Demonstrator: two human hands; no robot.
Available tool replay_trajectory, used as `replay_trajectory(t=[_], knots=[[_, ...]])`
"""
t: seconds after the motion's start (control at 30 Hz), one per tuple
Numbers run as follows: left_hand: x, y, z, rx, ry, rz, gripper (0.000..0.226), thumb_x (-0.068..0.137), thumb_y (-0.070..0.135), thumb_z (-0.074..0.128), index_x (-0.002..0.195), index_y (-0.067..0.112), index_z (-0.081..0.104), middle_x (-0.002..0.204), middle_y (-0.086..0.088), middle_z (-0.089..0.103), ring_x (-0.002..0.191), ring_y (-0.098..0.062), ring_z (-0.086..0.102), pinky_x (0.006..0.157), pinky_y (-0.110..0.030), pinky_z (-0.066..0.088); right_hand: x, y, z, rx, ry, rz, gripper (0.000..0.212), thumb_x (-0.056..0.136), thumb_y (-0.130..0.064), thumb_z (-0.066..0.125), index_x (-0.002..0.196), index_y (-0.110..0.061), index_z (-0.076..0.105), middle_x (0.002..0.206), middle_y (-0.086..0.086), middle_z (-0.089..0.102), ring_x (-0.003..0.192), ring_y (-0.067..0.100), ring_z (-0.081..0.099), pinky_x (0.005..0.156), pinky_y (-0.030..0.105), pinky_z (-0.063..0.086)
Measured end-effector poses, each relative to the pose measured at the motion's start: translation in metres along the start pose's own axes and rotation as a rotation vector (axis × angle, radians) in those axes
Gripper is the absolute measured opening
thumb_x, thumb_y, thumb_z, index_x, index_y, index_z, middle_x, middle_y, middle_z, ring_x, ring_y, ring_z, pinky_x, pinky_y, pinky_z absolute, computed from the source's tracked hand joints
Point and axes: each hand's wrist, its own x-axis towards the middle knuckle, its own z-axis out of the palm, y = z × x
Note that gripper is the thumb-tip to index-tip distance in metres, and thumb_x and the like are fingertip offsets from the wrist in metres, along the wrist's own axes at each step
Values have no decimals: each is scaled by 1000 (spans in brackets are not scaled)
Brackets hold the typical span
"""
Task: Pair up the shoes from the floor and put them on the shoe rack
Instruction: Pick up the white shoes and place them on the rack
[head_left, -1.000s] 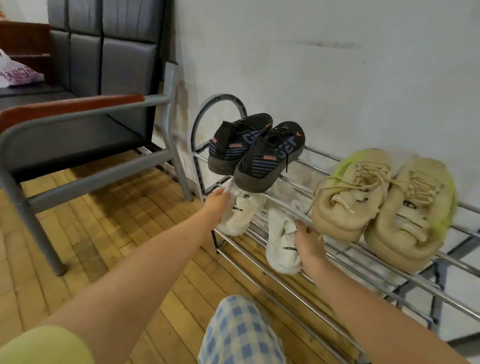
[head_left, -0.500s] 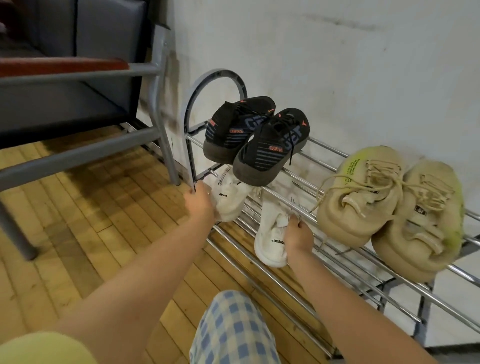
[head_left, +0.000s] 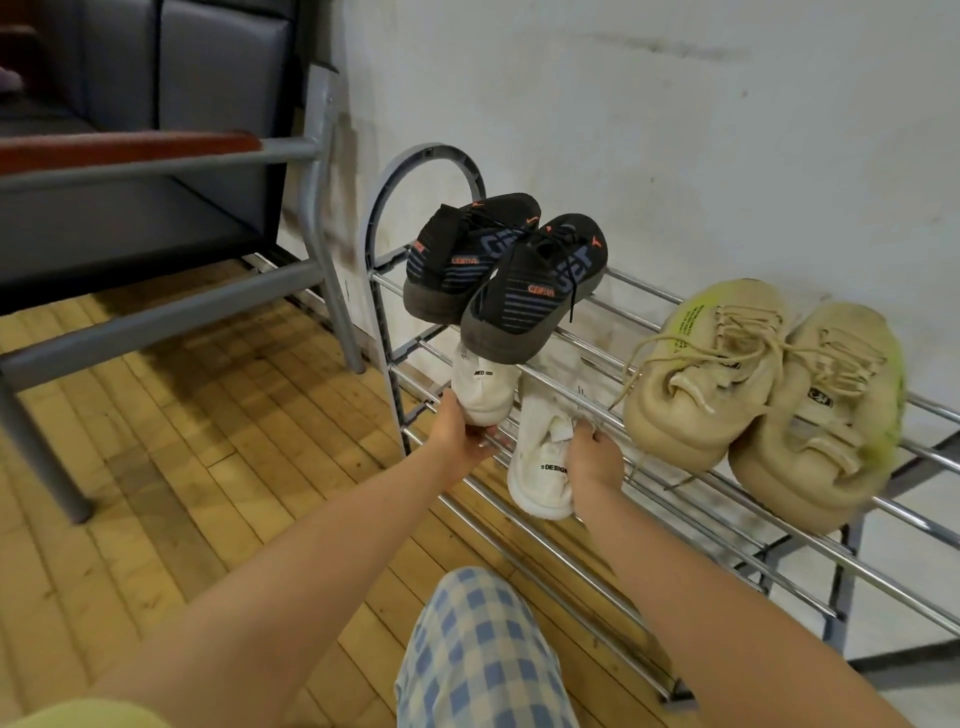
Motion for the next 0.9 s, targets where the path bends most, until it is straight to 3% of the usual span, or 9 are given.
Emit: replay_trajectory(t=[0.1,0.23,0.33,0.43,0.53,0.67,0.73,0.8,0.9], knots=[[-1,1,-4,58,39,10,39,98,46,31,104,17,56,82,-6,53,64,-16,45,78,-39,48,-4,-3,3,-11,-8,4,46,98,-33,38,133,-6,52,132,15,58,118,34,54,96,37,42],[-11,6,-9,143,48,36,48,98,50,27,111,15,57,87,-7,59,66,-17,48,61,-33,46,-3,-7,8,-25,-44,51,49,100,-36,35,132,-2,51,130,17,57,118,35,54,83,34,38],[-14,12,-15,251,21,38,59,91,58,44,124,12,55,111,-13,65,92,-24,61,77,-39,52,-6,-8,14,1,-52,60,52,100,-39,33,129,0,53,129,19,58,116,37,55,85,37,42],[-18,19,-16,439,77,60,49,96,38,49,128,1,50,105,-19,63,84,-29,64,77,-40,56,-11,-7,20,-41,-21,30,50,102,-35,31,129,2,51,130,22,56,119,38,54,91,39,42],[-24,30,-8,559,160,35,32,99,21,44,119,-4,51,104,-22,63,98,-36,66,83,-40,55,-16,-8,21,-101,-8,25,50,104,-31,28,133,4,47,135,23,52,124,37,50,96,39,40],[-25,47,-5,604,171,-24,39,94,2,53,132,-5,47,132,-17,56,117,-30,57,100,-32,44,-21,-11,20,-137,-3,29,49,104,-30,28,133,5,46,135,24,51,124,37,50,95,38,40],[-23,49,-4,682,152,3,34,93,-1,49,127,-8,48,114,-21,62,106,-34,62,98,-39,50,-23,-14,20,-143,-30,38,46,104,-28,30,133,4,46,135,23,52,123,37,51,89,37,41],[-24,49,-6,634,189,10,20,95,7,49,111,-5,50,85,-17,61,78,-30,64,88,-42,55,-22,-17,21,-116,-75,73,46,103,-28,32,132,4,47,135,22,52,123,35,51,88,36,41],[-28,54,-18,542,314,97,17,95,20,53,93,4,48,75,-10,54,63,-20,56,65,-32,55,-19,-18,20,-80,-92,136,49,103,-35,32,129,1,50,130,20,56,119,34,53,84,34,39]])
